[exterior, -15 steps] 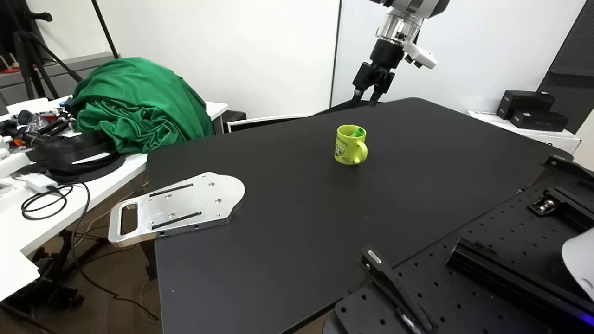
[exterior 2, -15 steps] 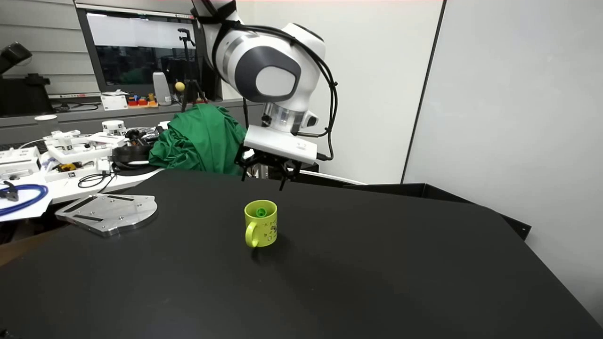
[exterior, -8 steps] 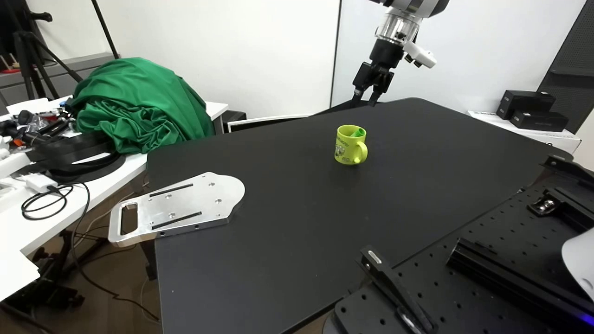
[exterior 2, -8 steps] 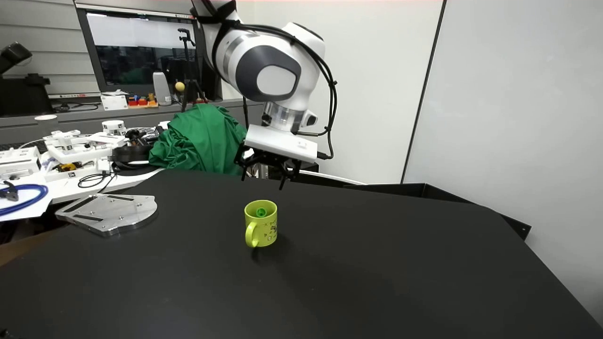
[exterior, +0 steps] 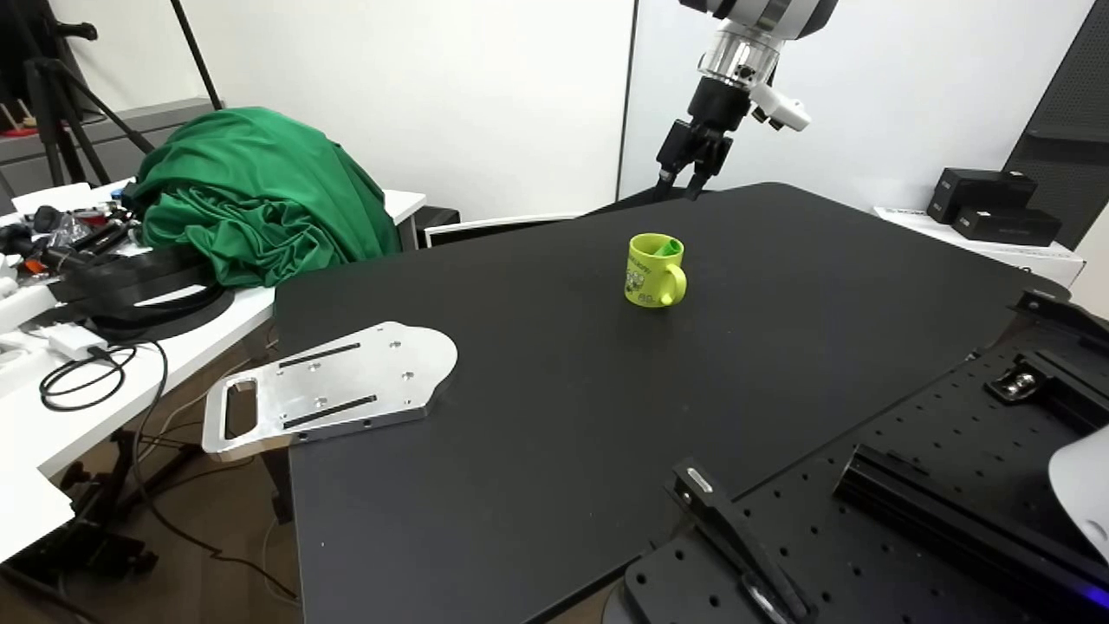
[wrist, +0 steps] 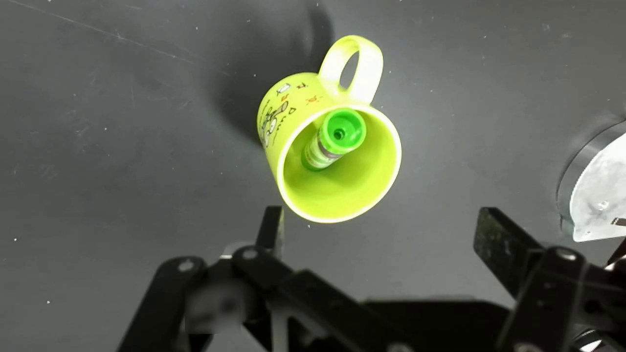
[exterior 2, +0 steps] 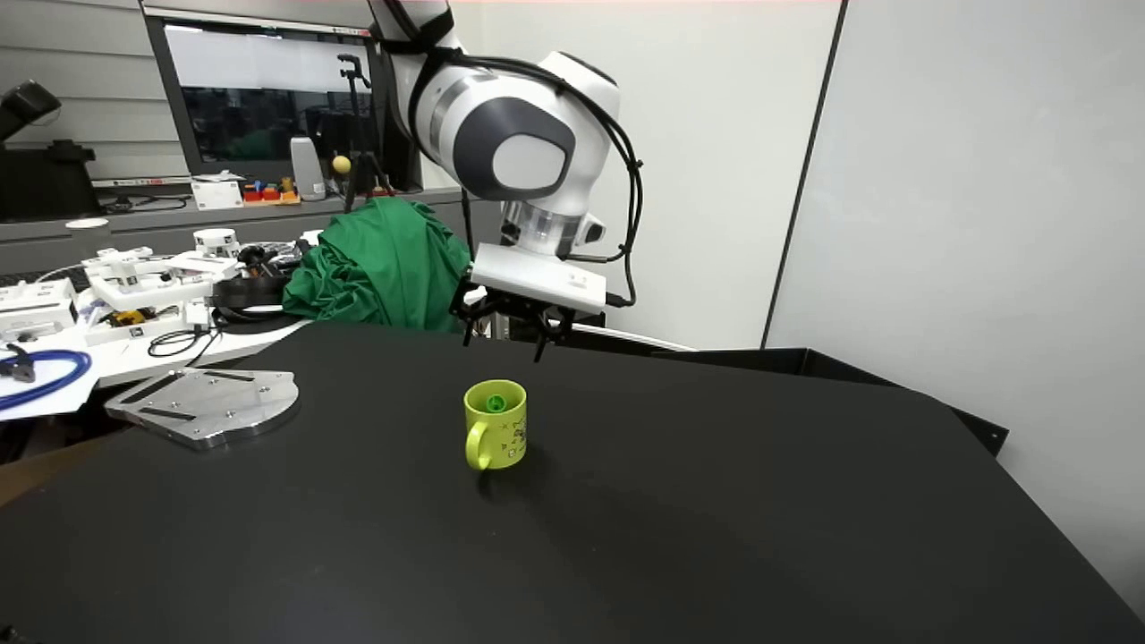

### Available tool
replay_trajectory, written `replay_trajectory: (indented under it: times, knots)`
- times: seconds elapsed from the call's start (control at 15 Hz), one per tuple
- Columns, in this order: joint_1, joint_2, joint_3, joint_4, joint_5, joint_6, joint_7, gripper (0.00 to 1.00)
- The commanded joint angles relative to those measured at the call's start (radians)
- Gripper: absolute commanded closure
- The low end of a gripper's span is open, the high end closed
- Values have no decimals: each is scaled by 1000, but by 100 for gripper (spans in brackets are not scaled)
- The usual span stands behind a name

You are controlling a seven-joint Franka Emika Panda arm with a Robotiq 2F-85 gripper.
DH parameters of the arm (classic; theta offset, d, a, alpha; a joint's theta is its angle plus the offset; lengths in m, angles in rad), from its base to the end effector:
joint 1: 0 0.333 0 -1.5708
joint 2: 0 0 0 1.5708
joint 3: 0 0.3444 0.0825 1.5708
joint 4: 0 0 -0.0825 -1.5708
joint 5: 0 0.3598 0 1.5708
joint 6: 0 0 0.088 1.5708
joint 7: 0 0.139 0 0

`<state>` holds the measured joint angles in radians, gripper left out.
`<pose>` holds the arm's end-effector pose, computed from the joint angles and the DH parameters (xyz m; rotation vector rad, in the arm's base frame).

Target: Remove and then put back the glue stick in the mug

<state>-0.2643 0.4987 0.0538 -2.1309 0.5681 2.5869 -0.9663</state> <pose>0.5546 -0.1192 0.1804 -2.8276 -0.3643 -0.1935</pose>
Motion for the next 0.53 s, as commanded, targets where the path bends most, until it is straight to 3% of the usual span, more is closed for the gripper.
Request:
replay_trajectory:
  times: [0.0,0.47]
  knots:
    - [-52,64,64,42,25,71,-39,0]
    - [-69,140,128,58,-21,151,-14,0]
